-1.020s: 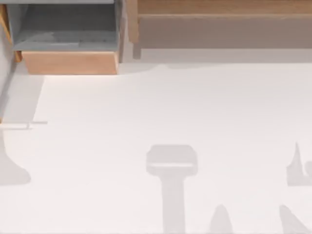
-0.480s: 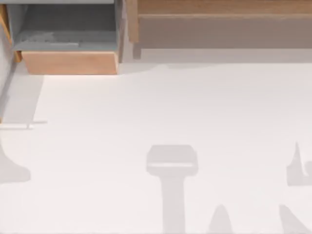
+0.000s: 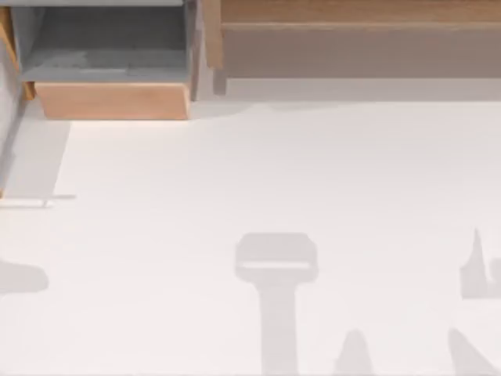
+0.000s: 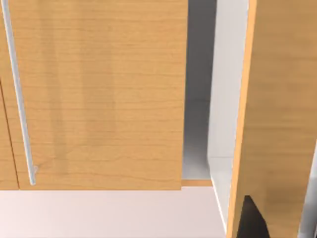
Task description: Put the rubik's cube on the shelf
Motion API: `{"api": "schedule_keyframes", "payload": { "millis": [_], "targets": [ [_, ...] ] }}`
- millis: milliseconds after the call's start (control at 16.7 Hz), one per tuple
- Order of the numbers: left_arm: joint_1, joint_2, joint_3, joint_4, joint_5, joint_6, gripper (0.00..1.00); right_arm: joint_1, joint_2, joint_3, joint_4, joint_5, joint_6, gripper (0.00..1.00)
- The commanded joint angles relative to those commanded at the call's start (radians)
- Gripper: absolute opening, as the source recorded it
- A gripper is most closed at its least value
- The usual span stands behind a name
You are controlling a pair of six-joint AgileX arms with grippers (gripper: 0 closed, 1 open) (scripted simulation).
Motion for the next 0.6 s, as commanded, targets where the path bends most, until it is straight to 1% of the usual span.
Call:
{"api": "schedule_keyframes", "payload": {
  "millis": [60,600],
  "targets": [
    [0.0,0.0,0.0,0.0,0.0,0.0,0.0,0.0,0.0,0.0,0.0,0.0,0.0,1.0],
    [0.0,0.012,0.002,-0.012,-0.003,-0.004,0.0,0.0,0.0,0.0,0.0,0.0,0.0,1.0]
  ]
}}
